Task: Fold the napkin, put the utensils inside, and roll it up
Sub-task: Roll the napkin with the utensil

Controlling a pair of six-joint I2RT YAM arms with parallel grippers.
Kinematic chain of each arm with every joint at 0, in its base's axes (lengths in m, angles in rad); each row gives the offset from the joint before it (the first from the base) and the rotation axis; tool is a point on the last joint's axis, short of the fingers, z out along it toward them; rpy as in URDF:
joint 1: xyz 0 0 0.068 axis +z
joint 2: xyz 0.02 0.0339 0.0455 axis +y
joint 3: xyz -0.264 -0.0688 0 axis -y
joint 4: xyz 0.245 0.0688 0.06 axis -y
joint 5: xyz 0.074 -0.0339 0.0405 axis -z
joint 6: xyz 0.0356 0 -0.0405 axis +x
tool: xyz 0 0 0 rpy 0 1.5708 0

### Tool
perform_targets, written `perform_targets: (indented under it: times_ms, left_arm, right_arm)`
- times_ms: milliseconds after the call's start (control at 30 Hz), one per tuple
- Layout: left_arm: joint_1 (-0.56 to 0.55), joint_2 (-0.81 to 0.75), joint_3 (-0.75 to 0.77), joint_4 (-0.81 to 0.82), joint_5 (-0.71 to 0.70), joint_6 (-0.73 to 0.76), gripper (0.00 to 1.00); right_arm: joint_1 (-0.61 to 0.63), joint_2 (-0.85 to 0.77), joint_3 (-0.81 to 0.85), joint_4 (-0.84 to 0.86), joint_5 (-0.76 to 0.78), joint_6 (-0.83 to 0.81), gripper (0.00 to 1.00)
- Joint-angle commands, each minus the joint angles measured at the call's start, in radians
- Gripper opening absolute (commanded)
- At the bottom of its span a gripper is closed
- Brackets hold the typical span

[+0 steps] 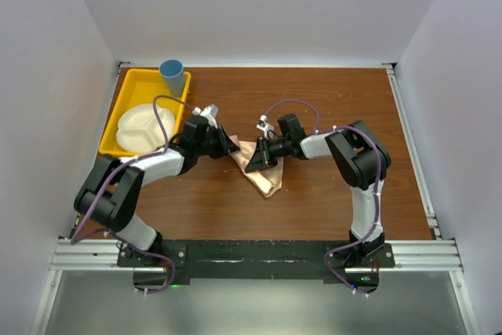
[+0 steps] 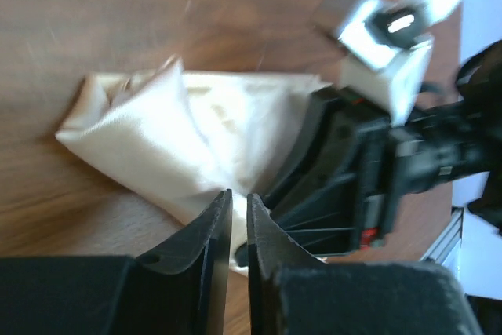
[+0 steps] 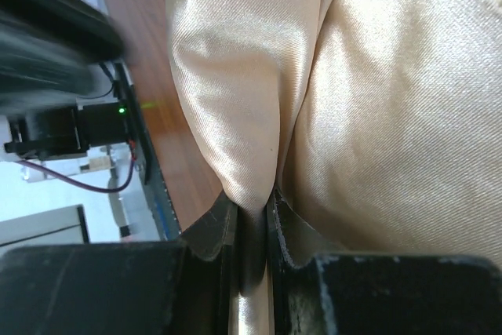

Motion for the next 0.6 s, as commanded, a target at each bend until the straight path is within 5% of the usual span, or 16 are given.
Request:
perform_targets:
  times_ms: [0, 300, 567]
  left_arm:
    - [-0.009, 0.098, -0.021, 0.209, 0.093, -0.055, 0.16]
    - [-0.012, 0.228, -0.025, 0.208, -0.001, -0.043, 0.13]
    - [-0.012, 0.307, -0.065, 0.259, -0.001, -0.048, 0.1]
  right_arm:
    - [-0.003, 0.044, -0.032, -0.091, 0.017, 0.045, 0.04]
    - [-0.006, 0.003, -0.003, -0.267, 0.109, -0.085, 0.15]
    - [0.005, -0.161, 0.088, -0.514, 0.284, -0.242, 0.46]
